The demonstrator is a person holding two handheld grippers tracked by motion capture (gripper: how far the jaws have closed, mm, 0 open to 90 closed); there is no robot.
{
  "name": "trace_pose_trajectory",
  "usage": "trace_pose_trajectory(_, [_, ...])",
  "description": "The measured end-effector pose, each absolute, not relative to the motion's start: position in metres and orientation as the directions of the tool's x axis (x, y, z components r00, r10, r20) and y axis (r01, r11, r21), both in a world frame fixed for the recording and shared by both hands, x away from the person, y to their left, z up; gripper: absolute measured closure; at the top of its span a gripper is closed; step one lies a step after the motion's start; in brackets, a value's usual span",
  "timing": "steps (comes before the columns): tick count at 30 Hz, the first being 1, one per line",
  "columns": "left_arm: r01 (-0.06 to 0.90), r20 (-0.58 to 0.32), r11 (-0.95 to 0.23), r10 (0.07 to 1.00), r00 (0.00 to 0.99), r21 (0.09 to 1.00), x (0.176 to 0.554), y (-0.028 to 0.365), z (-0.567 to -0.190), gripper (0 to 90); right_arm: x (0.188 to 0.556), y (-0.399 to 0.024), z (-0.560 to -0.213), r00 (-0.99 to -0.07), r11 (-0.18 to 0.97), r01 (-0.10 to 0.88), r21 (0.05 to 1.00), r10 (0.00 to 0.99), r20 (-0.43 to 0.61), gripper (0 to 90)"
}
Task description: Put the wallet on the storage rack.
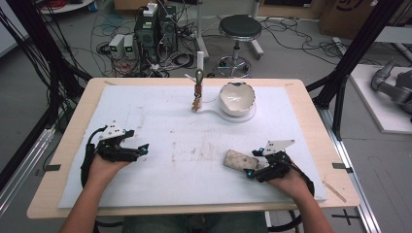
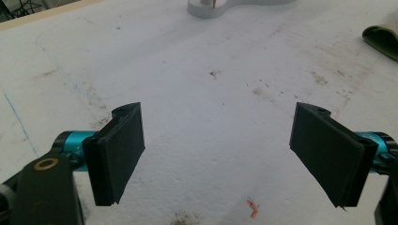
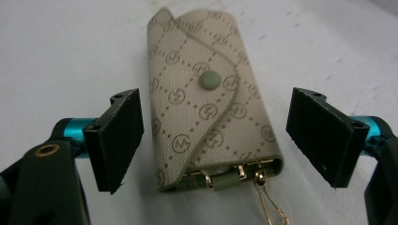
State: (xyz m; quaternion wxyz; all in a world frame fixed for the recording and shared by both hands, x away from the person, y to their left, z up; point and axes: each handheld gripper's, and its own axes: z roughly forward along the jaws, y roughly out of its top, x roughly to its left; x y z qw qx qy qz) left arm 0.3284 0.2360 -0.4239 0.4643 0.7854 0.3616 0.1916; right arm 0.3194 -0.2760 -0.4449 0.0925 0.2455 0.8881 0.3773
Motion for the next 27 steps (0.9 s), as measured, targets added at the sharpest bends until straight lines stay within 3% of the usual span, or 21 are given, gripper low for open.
trace_pose_trajectory(2, [0.39,-0.037,-0.308,0.744,0.668,0.868,0.3283,0.2347,-0.4242,18.2,0.3201,-0.2711,-0.4519,-0.872,0.637,0.372,0.675,0.489,0.019,18.1])
trace_pose_trajectory(12, [0.39,-0.034,-0.317,0.737,0.675,0.865,0.3276,0.2323,-0.425,18.2,0.3193,-0.2708,-0.4541,-0.878,0.647,0.353,0.676,0.478,0.0,18.5])
trace_pose_trajectory(17, [0.389,-0.033,-0.321,0.735,0.678,0.863,0.3274,0.2317,-0.4254,18.2,0.321,-0.2756,-0.4517,-0.879,0.649,0.342,0.68,0.477,-0.013,31.9])
trace_pose_trajectory(27, [0.39,-0.036,-0.318,0.734,0.679,0.864,0.3275,0.2324,-0.4256,18.2,0.3206,-0.275,-0.4465,-0.877,0.651,0.343,0.677,0.48,-0.017,34.9])
